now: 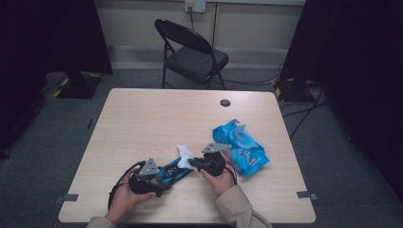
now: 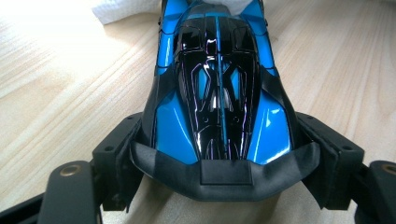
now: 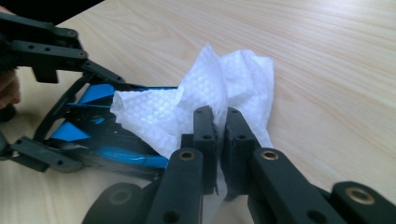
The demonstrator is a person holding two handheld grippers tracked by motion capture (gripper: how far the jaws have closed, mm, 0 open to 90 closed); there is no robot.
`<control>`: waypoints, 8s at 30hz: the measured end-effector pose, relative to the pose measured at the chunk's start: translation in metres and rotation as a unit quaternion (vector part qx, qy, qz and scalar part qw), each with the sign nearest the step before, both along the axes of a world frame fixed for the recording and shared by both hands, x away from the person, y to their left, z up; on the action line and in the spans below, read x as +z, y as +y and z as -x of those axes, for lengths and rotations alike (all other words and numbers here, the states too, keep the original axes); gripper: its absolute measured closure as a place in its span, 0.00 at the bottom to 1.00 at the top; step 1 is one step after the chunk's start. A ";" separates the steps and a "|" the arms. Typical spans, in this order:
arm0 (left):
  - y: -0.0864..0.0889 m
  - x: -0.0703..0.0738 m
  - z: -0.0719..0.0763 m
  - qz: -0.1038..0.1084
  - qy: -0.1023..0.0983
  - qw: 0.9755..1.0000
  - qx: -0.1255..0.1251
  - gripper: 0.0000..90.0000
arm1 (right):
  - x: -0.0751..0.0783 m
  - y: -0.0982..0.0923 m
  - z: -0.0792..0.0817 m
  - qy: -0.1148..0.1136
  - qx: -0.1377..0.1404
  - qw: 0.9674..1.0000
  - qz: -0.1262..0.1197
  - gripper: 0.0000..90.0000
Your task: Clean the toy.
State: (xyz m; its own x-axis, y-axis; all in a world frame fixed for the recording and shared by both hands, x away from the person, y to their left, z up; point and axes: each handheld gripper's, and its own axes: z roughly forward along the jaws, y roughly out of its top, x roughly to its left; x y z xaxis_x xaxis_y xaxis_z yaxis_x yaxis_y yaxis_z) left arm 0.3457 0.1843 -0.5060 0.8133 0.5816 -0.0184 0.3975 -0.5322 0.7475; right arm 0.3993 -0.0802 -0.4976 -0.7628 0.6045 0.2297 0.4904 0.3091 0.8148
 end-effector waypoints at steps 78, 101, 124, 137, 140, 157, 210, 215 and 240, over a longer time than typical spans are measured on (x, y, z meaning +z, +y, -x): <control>-0.003 0.054 -0.016 0.047 0.027 0.998 -0.010 0.49 | 0.018 -0.054 0.025 -0.056 -0.012 0.996 0.073 0.27; -0.035 0.034 -0.040 -0.006 0.048 0.999 -0.015 0.57 | -0.005 -0.038 0.015 -0.047 -0.021 0.994 0.092 0.54; -0.042 0.031 -0.045 -0.014 0.027 0.999 -0.031 0.51 | -0.009 -0.032 0.017 -0.050 -0.009 0.992 0.114 0.76; -0.040 0.028 -0.044 0.001 0.024 0.999 -0.026 0.51 | -0.008 -0.032 0.017 -0.038 -0.024 0.993 0.109 0.90; -0.040 0.027 -0.044 0.004 0.023 0.999 -0.027 0.51 | -0.009 -0.033 0.016 -0.032 -0.027 0.994 0.101 0.91; -0.045 0.030 -0.044 -0.014 0.025 0.999 -0.024 0.46 | -0.007 -0.035 0.016 -0.002 -0.033 0.997 0.073 0.92; -0.044 0.027 -0.042 -0.005 0.017 1.000 -0.022 0.48 | -0.010 0.033 0.050 0.038 0.088 0.995 0.040 0.93; -0.043 0.028 -0.042 -0.006 0.018 1.000 -0.022 0.48 | -0.009 0.042 0.055 0.037 0.100 0.993 0.041 0.93; -0.041 0.027 -0.041 0.003 0.020 1.000 -0.015 0.50 | -0.008 0.072 0.072 0.027 0.167 0.985 0.039 0.93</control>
